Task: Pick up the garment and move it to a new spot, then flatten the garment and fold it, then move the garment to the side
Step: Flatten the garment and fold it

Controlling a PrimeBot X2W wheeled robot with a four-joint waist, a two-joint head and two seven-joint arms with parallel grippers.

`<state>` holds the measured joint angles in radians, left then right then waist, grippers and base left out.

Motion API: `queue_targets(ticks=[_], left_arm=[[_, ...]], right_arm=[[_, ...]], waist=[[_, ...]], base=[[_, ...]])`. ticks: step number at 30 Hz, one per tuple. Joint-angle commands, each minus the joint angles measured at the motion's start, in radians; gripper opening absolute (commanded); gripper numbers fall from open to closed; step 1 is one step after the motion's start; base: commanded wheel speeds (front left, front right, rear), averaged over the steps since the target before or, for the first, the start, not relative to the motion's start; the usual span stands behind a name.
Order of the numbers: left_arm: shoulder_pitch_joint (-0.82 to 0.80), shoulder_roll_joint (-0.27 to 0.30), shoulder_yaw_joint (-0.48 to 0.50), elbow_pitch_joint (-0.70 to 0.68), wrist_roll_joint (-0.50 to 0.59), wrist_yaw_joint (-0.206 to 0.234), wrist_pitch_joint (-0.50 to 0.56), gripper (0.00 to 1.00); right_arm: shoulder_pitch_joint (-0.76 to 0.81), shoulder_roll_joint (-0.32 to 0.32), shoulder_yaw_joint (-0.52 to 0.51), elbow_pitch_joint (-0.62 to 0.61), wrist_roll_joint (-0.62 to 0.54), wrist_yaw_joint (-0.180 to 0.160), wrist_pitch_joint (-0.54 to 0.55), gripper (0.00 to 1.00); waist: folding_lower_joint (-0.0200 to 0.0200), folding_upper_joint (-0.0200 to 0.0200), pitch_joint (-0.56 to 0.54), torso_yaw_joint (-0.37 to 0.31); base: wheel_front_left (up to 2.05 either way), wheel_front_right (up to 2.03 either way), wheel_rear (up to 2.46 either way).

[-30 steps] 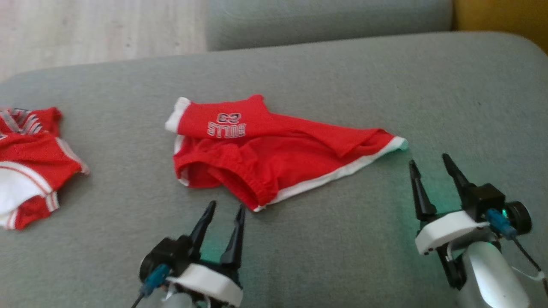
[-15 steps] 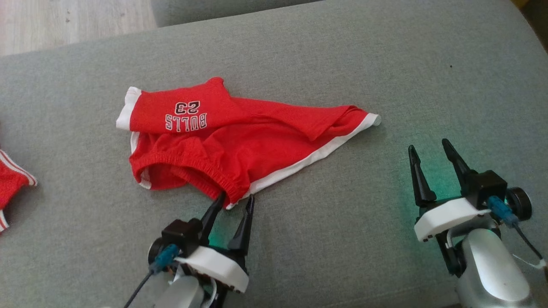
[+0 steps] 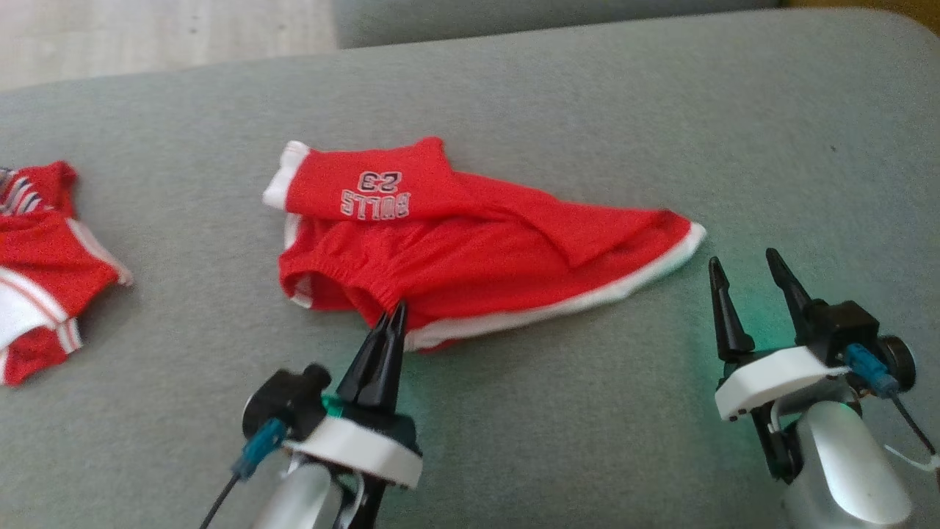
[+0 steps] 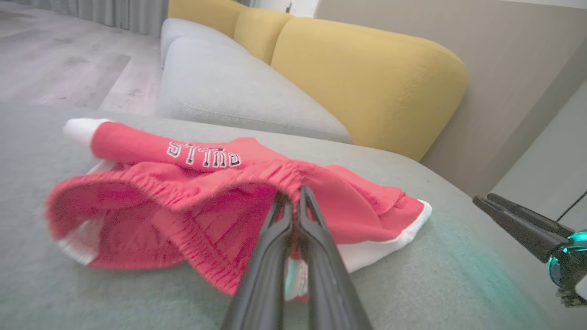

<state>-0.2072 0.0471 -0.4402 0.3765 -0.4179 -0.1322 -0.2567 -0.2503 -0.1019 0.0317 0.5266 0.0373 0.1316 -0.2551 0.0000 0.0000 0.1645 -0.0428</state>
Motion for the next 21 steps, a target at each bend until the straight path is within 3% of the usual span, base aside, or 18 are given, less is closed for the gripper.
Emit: queue_targets(ticks=[1, 7, 15, 16, 17, 19, 20, 21], left_arm=[[0.003, 0.003, 0.049, -0.033, 0.012, 0.002, -0.005, 0.00], [0.009, 0.024, 0.104, 0.017, 0.043, 0.002, -0.005, 0.00], [-0.067, 0.058, 0.201, 0.175, 0.103, 0.003, -0.005, 0.00], [-0.078, 0.062, 0.215, 0.200, 0.115, 0.008, -0.005, 0.08], [-0.088, 0.065, 0.224, 0.225, 0.128, 0.013, -0.005, 0.26], [-0.100, 0.066, 0.247, 0.272, 0.143, 0.025, -0.005, 0.86], [-0.105, 0.066, 0.259, 0.288, 0.150, 0.033, -0.005, 1.00], [-0.106, 0.066, 0.271, 0.298, 0.159, 0.043, -0.005, 1.00]], right_arm=[[-0.001, 0.010, 0.017, -0.027, 0.012, -0.001, -0.007, 1.00], [-0.005, 0.026, 0.031, -0.031, 0.021, -0.001, -0.007, 1.00], [-0.021, 0.037, 0.048, -0.044, 0.035, -0.001, -0.007, 1.00], [-0.021, 0.038, 0.044, -0.045, 0.037, -0.001, -0.007, 1.00], [-0.020, 0.039, 0.042, -0.046, 0.039, -0.001, -0.007, 1.00], [-0.015, 0.042, 0.037, -0.047, 0.045, -0.001, -0.007, 1.00], [-0.013, 0.044, 0.036, -0.047, 0.046, -0.001, -0.007, 1.00], [-0.010, 0.045, 0.033, -0.047, 0.050, -0.001, -0.007, 1.00]], waist=[[0.0000, 0.0000, -0.028, 0.037], [0.0000, 0.0000, -0.018, 0.051], [0.0000, 0.0000, 0.023, -0.004], [0.0000, 0.0000, 0.026, -0.012], [0.0000, 0.0000, 0.028, -0.019], [0.0000, 0.0000, 0.027, -0.031], [0.0000, 0.0000, 0.026, -0.035], [0.0000, 0.0000, 0.022, -0.038]], base=[[0.00, 0.00, 0.00], [0.00, 0.00, 0.00], [0.00, 0.00, 0.00], [0.00, 0.00, 0.00], [0.00, 0.00, 0.00], [0.00, 0.00, 0.00], [0.00, 0.00, 0.00], [0.00, 0.00, 0.00]])
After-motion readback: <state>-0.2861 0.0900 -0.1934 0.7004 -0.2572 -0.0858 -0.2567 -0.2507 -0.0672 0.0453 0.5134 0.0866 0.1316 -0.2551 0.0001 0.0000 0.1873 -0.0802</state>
